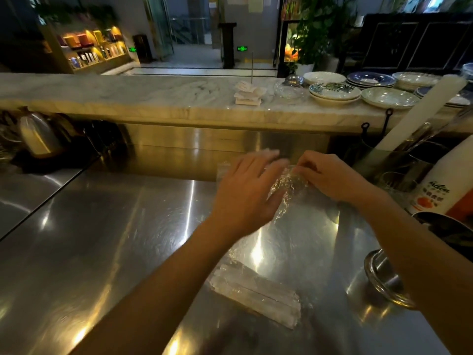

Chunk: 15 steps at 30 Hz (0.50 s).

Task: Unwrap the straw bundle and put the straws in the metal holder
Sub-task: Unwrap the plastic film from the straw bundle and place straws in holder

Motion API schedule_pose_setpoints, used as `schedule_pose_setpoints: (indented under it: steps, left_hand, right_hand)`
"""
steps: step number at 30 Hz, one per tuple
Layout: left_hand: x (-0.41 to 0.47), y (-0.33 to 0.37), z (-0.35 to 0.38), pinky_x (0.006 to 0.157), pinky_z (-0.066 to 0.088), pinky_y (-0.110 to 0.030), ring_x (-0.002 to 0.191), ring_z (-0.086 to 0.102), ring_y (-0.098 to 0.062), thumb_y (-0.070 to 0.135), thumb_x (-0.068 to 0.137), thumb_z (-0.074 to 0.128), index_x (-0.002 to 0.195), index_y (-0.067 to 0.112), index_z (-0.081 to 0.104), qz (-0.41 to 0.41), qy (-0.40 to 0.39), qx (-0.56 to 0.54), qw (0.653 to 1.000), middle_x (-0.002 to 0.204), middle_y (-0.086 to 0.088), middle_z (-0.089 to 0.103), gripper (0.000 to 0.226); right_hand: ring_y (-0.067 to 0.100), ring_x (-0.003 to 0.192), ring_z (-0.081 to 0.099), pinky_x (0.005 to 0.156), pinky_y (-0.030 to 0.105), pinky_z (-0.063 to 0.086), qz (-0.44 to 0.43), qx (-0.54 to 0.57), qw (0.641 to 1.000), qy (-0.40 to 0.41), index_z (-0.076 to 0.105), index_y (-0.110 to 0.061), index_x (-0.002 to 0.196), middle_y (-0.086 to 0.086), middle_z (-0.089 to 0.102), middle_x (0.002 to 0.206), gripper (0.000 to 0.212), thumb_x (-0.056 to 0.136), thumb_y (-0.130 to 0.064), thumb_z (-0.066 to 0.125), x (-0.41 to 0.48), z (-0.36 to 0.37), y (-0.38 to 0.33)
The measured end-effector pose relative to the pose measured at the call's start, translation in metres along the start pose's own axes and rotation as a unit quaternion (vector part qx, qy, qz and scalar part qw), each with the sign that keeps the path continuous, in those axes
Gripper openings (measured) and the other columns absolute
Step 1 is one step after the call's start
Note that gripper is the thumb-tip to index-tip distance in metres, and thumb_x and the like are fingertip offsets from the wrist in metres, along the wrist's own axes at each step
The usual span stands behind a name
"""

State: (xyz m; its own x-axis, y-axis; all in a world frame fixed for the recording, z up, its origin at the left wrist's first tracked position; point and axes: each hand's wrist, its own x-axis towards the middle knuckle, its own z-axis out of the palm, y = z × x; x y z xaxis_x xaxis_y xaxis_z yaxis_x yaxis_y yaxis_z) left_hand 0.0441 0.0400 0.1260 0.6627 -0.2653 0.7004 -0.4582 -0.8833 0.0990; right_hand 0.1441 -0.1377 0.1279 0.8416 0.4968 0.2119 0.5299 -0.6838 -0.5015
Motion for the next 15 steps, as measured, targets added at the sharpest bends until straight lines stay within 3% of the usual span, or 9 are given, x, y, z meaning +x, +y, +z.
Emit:
schedule_pose_setpoints:
  steps: [4, 6, 9, 12, 15]
  left_hand:
    - [0.047, -0.002, -0.005, 0.103, 0.026, -0.038, 0.123, 0.045, -0.026, 0.035, 0.081, 0.063, 0.133, 0.017, 0.040, 0.020, -0.162, 0.071, 0.984, 0.130, -0.009, 0.054, 0.059]
    - [0.058, -0.004, -0.001, 0.088, 0.036, -0.037, 0.105, 0.056, -0.026, 0.036, 0.086, 0.056, 0.122, 0.017, 0.047, 0.011, -0.203, 0.088, 0.975, 0.113, -0.007, 0.063, 0.041]
    - [0.066, -0.008, 0.000, 0.062, 0.035, -0.029, 0.079, 0.060, -0.026, 0.028, 0.090, 0.053, 0.098, 0.014, 0.060, 0.001, -0.192, 0.066, 0.979, 0.088, -0.007, 0.067, 0.017]
    - [0.066, -0.009, 0.000, 0.058, 0.033, -0.028, 0.069, 0.055, -0.022, 0.024, 0.090, 0.051, 0.090, 0.014, 0.062, 0.003, -0.175, 0.041, 0.984, 0.081, -0.005, 0.066, 0.015]
    - [0.069, -0.008, -0.003, 0.055, 0.030, -0.029, 0.068, 0.048, -0.018, 0.026, 0.090, 0.051, 0.091, 0.014, 0.062, -0.021, -0.167, 0.027, 0.985, 0.078, -0.001, 0.060, 0.015]
  right_hand:
    - [0.006, 0.067, 0.058, 0.057, 0.018, 0.040, -0.019, 0.007, 1.000, -0.018, 0.056, -0.019, 0.090, -0.008, 0.058, 0.073, 0.009, 0.089, -0.027, 0.052, 0.000, -0.009, -0.013]
    - [0.003, 0.065, 0.057, 0.055, 0.015, 0.037, -0.031, 0.009, 0.999, -0.017, 0.055, -0.025, 0.082, -0.011, 0.057, 0.071, 0.006, 0.087, -0.026, 0.054, -0.003, -0.014, -0.017]
    - [0.000, 0.061, 0.057, 0.053, 0.012, 0.037, -0.034, 0.025, 0.999, -0.003, 0.056, -0.027, 0.080, -0.011, 0.059, 0.069, 0.005, 0.085, -0.027, 0.058, -0.010, -0.020, -0.018]
    - [-0.002, 0.066, 0.059, 0.057, 0.012, 0.039, -0.034, 0.046, 0.998, 0.019, 0.056, -0.028, 0.086, -0.012, 0.059, 0.074, 0.005, 0.083, -0.029, 0.059, -0.017, -0.023, -0.012]
    - [0.001, 0.083, 0.059, 0.067, 0.012, 0.046, -0.017, 0.135, 0.989, 0.061, 0.056, -0.023, 0.102, -0.011, 0.060, 0.092, 0.032, 0.076, -0.039, 0.064, -0.026, -0.023, -0.006]
